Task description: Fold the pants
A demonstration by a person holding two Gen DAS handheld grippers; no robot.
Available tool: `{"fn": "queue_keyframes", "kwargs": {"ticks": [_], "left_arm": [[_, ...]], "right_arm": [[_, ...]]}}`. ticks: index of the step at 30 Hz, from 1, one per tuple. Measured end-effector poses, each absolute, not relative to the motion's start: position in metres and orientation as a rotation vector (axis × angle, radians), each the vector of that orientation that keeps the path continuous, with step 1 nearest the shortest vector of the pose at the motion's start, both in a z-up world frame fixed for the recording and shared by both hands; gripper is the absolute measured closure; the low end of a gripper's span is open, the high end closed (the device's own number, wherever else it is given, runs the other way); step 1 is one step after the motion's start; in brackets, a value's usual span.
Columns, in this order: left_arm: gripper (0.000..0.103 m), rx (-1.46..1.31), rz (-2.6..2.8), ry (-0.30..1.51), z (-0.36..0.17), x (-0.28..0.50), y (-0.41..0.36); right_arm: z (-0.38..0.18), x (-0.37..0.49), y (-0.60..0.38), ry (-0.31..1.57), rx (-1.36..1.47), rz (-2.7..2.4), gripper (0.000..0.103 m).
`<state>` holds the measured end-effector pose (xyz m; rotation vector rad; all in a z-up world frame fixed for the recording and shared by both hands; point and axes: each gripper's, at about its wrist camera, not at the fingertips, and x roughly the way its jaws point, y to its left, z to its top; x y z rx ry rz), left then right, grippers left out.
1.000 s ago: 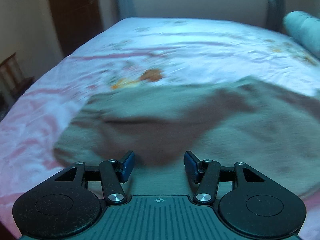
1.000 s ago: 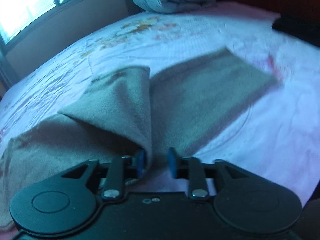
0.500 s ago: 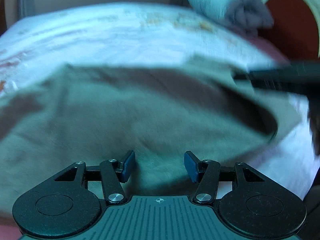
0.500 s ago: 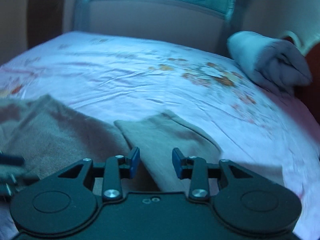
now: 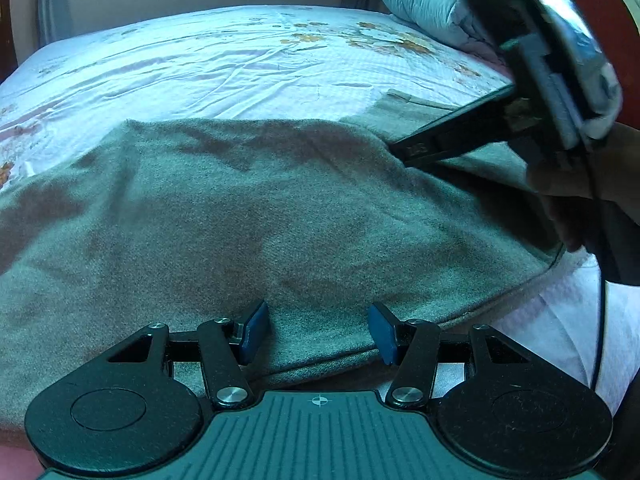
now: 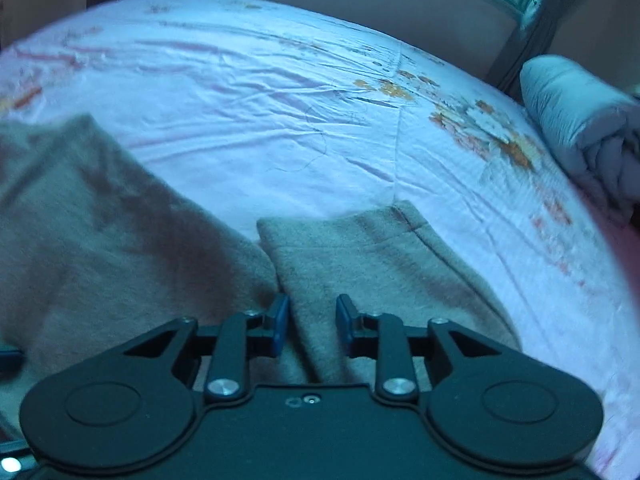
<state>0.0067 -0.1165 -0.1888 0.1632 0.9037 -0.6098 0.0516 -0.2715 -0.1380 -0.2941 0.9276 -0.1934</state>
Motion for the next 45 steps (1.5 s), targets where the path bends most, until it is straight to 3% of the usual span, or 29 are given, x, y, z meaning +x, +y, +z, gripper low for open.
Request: {"fn": "queue_keyframes", "kwargs": {"ticks": [8, 15, 18, 20, 22, 35, 45], "left_arm": [[0.048, 0.151, -0.609, 0.902, -0.189, 0.006, -0.116], [0.048, 0.137, -0.618, 0.903, -0.19, 0.009, -0.114], [0.048, 0.139, -0.621, 0.903, -0.19, 0.009, -0.113], [0.048, 0.14, -0.621, 0.904, -0.19, 0.009, -0.113], [0.048, 0.139, -0.62, 0.904, -0.19, 0.009, -0.113], [0.048, 0.161, -0.614, 0.899, -0.19, 0.008, -0.115], [0.048, 0.194, -0.598, 0.895, -0.189, 0.006, -0.12]], "right_arm": [[-0.126, 0.071, -0.271, 0.867, -0.222, -0.151, 0.08], [-0.144, 0.096, -0.27, 0.934, -0.219, -0.171, 0.081], [-0.149, 0.097, -0.276, 0.945, -0.168, -0.19, 0.088], [-0.145, 0.093, -0.276, 0.922, -0.146, -0.18, 0.102], [-0.137, 0.085, -0.284, 0.881, -0.089, -0.187, 0.103], [-0.044, -0.045, -0.393, 0.559, 0.161, -0.442, 0.103], [-0.072, -0.161, -0.463, 0.466, 0.254, -0.754, 0.103]]}}
